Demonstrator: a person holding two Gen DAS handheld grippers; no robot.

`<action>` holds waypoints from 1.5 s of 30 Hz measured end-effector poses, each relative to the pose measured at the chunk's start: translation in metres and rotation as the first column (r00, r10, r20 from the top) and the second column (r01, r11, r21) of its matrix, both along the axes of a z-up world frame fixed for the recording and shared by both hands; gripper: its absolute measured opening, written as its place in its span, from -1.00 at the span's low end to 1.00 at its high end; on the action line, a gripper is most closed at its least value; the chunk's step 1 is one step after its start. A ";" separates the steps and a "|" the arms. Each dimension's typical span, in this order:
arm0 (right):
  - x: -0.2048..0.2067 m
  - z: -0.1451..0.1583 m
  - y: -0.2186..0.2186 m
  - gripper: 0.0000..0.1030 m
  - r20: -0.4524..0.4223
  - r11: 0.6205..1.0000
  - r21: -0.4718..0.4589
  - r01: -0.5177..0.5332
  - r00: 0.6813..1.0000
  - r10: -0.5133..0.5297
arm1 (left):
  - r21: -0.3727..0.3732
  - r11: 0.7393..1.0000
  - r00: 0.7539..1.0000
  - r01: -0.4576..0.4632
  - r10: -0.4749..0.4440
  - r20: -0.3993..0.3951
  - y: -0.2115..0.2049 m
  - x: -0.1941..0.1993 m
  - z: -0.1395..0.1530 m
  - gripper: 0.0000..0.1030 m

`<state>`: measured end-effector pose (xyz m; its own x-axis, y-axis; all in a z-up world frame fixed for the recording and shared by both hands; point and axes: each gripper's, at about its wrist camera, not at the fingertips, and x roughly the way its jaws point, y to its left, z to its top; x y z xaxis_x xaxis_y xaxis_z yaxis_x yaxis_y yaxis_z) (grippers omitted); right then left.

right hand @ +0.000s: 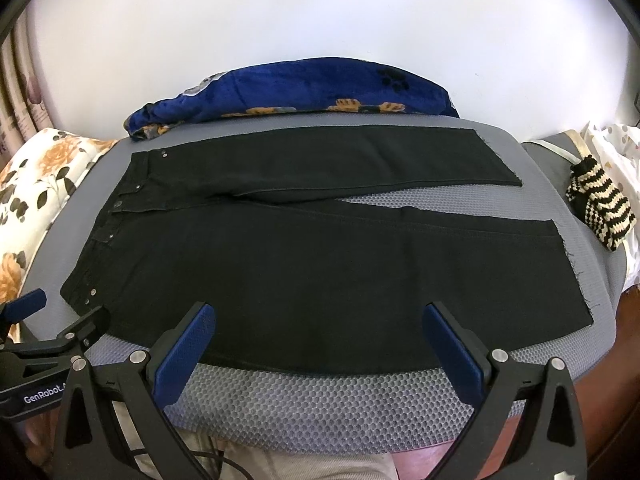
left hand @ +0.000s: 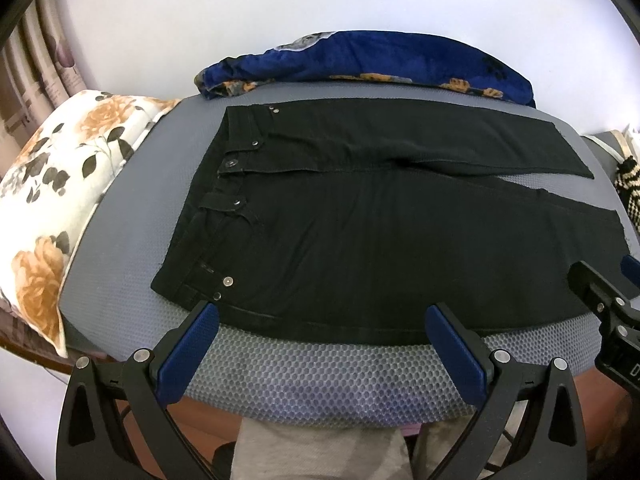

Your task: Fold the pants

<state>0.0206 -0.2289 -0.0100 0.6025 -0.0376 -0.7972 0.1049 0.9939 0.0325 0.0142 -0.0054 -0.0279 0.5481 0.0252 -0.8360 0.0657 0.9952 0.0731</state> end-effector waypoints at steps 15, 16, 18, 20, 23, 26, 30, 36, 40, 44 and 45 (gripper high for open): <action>0.006 -0.002 -0.004 0.99 -0.011 1.000 0.013 0.008 1.000 -0.008 | -0.005 1.000 1.000 -0.004 0.004 -0.005 -0.001 0.005 -0.002 0.98; 0.007 -0.003 -0.004 0.99 -0.012 1.000 0.014 0.008 1.000 -0.008 | -0.010 1.000 1.000 -0.005 0.005 -0.006 -0.001 0.006 -0.003 0.98; 0.008 -0.004 -0.005 0.99 -0.014 1.000 0.017 0.008 1.000 -0.007 | -0.013 1.000 1.000 -0.008 0.008 -0.008 0.001 0.008 -0.003 0.98; 0.011 -0.004 -0.006 0.99 -0.014 1.000 0.022 0.007 1.000 -0.006 | -0.020 1.000 1.000 -0.009 0.009 -0.011 0.003 0.011 -0.003 0.98; 0.015 -0.004 -0.010 0.99 0.001 0.999 0.041 -0.001 1.000 0.001 | -0.048 0.999 1.000 -0.010 0.010 -0.008 0.008 0.017 -0.002 0.98; 0.022 -0.001 -0.014 0.99 0.019 0.997 0.079 -0.025 1.000 0.023 | -0.092 0.996 1.000 -0.008 0.008 0.009 0.018 0.029 0.002 0.93; 0.036 0.003 -0.019 0.99 0.042 0.990 0.133 -0.052 0.998 0.046 | -0.171 0.985 1.000 -0.006 0.009 0.019 0.039 0.055 0.011 0.71; 0.071 0.003 -0.023 0.99 0.046 0.981 0.179 -0.076 0.997 0.069 | -0.288 0.957 0.999 -0.020 0.026 0.019 0.094 0.118 0.017 0.35; 0.099 -0.003 -0.021 0.99 0.019 0.982 0.181 -0.058 0.998 0.055 | -0.430 0.903 1.000 0.017 -0.022 -0.007 0.132 0.169 0.012 0.24; 0.124 -0.010 -0.019 0.99 0.003 0.980 0.194 -0.053 0.999 0.053 | -0.525 0.851 0.998 0.026 -0.055 -0.039 0.166 0.227 -0.004 0.24; 0.130 -0.012 -0.018 0.99 -0.003 0.980 0.194 -0.052 0.999 0.053 | -0.540 0.841 0.997 0.023 -0.059 -0.050 0.170 0.235 -0.007 0.24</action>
<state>0.1504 -0.2468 -0.0217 0.5933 0.1494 -0.7910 0.0537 0.9731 0.2241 0.2490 0.1649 -0.0353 0.4855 -0.4602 -0.7433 0.0934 0.8727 -0.4792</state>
